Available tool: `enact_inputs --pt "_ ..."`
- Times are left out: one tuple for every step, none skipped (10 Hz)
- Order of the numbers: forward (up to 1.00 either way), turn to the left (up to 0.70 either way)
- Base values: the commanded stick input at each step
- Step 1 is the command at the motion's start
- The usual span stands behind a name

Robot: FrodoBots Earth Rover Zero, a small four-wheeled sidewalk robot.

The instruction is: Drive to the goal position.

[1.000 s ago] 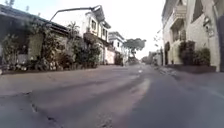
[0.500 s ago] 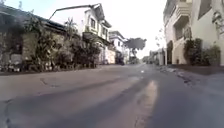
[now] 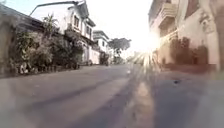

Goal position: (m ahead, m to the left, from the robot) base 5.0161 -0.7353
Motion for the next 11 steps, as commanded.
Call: enact_inputs --pt "1.00 0.00" --pt "1.00 0.00" --pt "1.00 0.00" --pt "1.00 0.00" --pt "1.00 0.00" --pt "1.00 0.00" --pt "1.00 -0.17" --pt "1.00 -0.40" --pt "1.00 -0.40" --pt "1.00 -0.40" --pt "1.00 -0.40"
